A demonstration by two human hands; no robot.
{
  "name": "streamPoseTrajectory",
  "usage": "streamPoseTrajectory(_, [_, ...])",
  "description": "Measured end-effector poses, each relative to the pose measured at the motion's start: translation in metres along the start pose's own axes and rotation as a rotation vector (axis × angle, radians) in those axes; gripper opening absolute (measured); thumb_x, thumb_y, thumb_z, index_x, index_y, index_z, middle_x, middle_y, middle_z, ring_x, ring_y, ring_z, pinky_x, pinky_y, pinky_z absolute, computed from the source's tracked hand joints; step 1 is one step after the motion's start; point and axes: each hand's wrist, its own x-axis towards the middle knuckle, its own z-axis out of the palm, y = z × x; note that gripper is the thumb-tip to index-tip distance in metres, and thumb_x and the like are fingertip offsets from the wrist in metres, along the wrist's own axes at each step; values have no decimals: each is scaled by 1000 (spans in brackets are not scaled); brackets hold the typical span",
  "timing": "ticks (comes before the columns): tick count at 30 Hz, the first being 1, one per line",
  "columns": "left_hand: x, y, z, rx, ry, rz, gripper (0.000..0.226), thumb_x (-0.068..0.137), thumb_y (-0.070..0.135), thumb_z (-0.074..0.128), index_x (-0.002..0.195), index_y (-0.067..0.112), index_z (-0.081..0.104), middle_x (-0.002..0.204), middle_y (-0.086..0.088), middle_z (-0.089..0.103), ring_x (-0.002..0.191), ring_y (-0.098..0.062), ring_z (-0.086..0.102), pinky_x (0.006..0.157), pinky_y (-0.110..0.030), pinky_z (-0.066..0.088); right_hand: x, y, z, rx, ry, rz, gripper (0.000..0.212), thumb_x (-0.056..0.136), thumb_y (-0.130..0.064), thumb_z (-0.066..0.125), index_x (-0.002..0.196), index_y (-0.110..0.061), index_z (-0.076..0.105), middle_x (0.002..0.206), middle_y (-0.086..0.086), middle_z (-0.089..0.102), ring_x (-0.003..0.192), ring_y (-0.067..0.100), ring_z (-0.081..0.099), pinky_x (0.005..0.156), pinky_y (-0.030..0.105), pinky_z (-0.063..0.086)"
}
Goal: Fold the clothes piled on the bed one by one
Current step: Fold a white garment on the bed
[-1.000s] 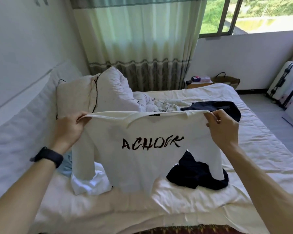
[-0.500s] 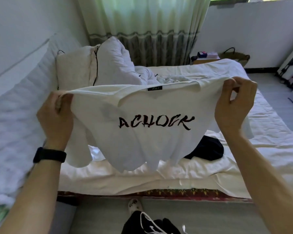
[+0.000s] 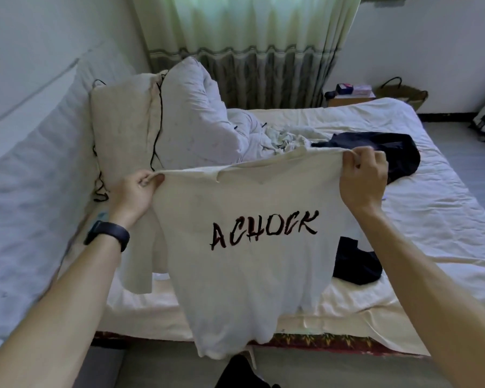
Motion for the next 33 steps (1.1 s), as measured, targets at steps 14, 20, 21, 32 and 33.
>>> streamPoseTrajectory(14, [50,-185,205,385,-387,-254,28,103,51,38,86,35,54,83,-1,63,76,-30,57,57,-35,41,-36,170,204,-430,-640,399,25,104,-35,49,114,-18,65,104,6,53,93,28,50,78,36,37])
streamPoseTrajectory(20, [187,-220,268,620,-284,100,50,100,55,32,95,13,60,73,-13,64,59,-35,59,49,-33,35,44,186,303,-331,-438,399,26,106,-39,40,100,-20,58,101,0,50,88,22,47,77,34,33])
streamPoseTrajectory(21, [208,-225,282,644,-291,126,55,99,56,30,93,11,60,72,-16,63,58,-36,59,49,-35,38,55,190,321,-334,-414,381,25,106,-37,39,98,-20,56,104,1,49,89,20,46,78,32,33])
streamPoseTrajectory(32, [255,-289,408,793,-221,102,48,93,35,60,138,18,53,135,-20,50,123,-38,45,101,-57,33,43,280,436,-462,-781,123,78,104,-30,51,163,-30,1,172,3,-4,157,24,8,127,43,14])
streamPoseTrajectory(33, [231,-288,416,798,-265,160,54,94,36,56,145,21,47,148,-17,41,136,-36,36,112,-58,20,18,286,429,-466,-800,118,76,104,-35,50,164,-29,3,172,4,-2,158,23,5,127,44,10])
